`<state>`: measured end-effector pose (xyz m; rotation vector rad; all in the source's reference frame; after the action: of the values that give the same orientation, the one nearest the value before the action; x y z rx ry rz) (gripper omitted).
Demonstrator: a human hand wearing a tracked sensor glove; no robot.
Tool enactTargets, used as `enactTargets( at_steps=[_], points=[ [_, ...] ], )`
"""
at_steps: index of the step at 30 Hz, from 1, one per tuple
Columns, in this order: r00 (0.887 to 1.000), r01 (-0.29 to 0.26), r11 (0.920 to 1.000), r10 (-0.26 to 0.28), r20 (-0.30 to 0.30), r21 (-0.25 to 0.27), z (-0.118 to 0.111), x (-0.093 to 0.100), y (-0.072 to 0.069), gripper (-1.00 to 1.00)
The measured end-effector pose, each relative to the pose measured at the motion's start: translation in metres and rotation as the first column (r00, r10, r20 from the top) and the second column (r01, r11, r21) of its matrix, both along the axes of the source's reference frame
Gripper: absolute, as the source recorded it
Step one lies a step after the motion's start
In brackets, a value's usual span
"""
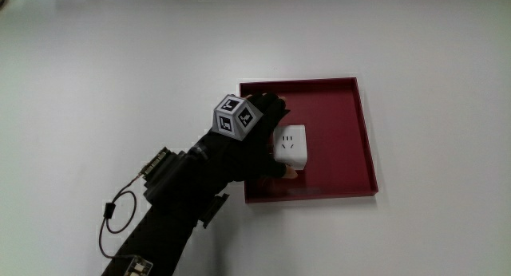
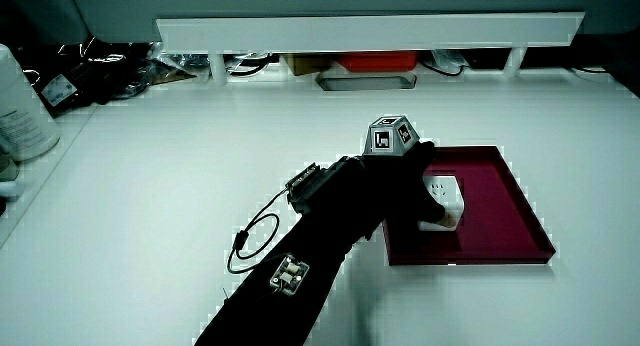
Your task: Pick socket
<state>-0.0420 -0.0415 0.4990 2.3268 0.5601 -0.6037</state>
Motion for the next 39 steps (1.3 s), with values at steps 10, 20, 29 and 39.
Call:
enactTargets(
  at_steps=[10, 20, 29, 39],
  points=[
    [1.000, -0.002, 0.9994, 0.003, 0.009, -0.036, 0.018, 0.007, 0.005, 0.00],
    [1.000, 0.016, 0.9986, -0.016, -0.005, -0.050, 0.021, 0.007, 0.002, 0.17],
    [0.999, 0.030, 0.9993, -0.031, -0.029, -0.023, 0.019, 0.007, 0.001, 0.67],
    [0.996, 0.036, 0.9993, -0.035, -0.083, 0.006, 0.013, 0.004, 0.001, 1.00]
  ],
)
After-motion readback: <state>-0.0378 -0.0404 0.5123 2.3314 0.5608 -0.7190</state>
